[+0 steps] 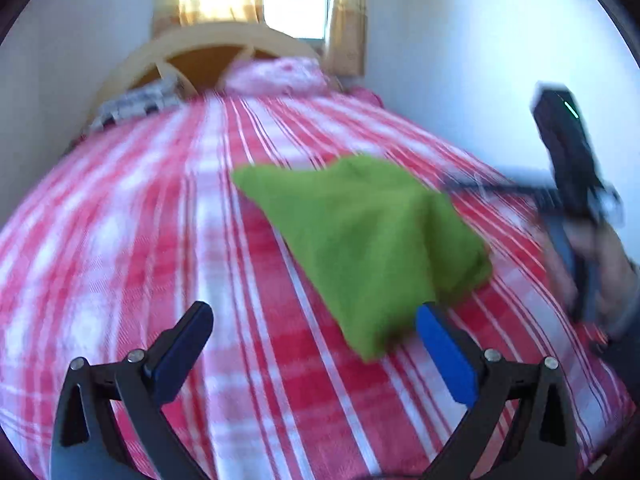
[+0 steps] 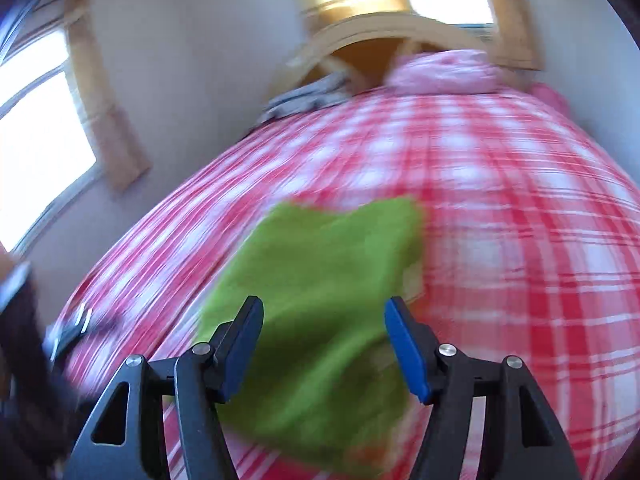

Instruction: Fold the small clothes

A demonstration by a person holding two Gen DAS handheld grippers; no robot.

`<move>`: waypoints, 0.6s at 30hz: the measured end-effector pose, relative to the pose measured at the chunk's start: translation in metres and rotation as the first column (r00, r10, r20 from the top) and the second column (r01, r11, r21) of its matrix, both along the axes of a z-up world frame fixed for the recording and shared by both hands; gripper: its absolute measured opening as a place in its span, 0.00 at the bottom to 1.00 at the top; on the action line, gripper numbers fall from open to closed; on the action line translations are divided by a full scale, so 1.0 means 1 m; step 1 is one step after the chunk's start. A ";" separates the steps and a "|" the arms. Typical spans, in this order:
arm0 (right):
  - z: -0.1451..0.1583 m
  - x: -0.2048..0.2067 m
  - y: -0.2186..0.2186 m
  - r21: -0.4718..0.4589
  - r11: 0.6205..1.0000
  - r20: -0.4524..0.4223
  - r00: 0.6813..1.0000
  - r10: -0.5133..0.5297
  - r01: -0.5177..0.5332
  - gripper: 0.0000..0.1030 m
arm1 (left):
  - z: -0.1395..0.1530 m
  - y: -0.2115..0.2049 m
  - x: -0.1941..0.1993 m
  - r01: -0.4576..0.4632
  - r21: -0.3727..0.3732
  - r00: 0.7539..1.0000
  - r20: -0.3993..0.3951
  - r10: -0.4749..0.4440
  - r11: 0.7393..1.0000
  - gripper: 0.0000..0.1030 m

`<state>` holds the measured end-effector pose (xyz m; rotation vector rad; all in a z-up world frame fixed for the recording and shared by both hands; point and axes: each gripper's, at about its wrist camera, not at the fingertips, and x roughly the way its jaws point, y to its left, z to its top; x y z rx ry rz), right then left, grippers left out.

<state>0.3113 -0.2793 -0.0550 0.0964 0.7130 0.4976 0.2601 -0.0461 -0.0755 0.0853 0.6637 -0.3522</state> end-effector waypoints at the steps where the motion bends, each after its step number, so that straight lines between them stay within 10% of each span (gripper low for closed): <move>1: -0.008 -0.009 0.011 -0.065 0.998 -0.025 1.000 0.015 -0.016 0.53 | 0.002 -0.004 0.009 -0.013 0.025 1.000 0.018 0.013 1.000 1.00; 5: -0.050 -0.019 0.008 -0.251 0.968 -0.155 0.986 -0.060 0.020 0.21 | -0.005 -0.018 0.048 -0.051 0.113 0.998 0.054 0.045 0.992 1.00; 10: -0.047 -0.030 -0.001 -0.254 0.967 -0.131 0.990 -0.051 0.017 0.21 | -0.037 -0.033 0.071 -0.060 0.229 0.998 -0.006 0.063 0.972 1.00; 18: -0.045 -0.011 -0.001 -0.232 0.969 -0.101 0.988 -0.114 0.088 0.30 | -0.043 -0.025 0.061 -0.077 0.137 0.997 -0.009 0.079 0.988 1.00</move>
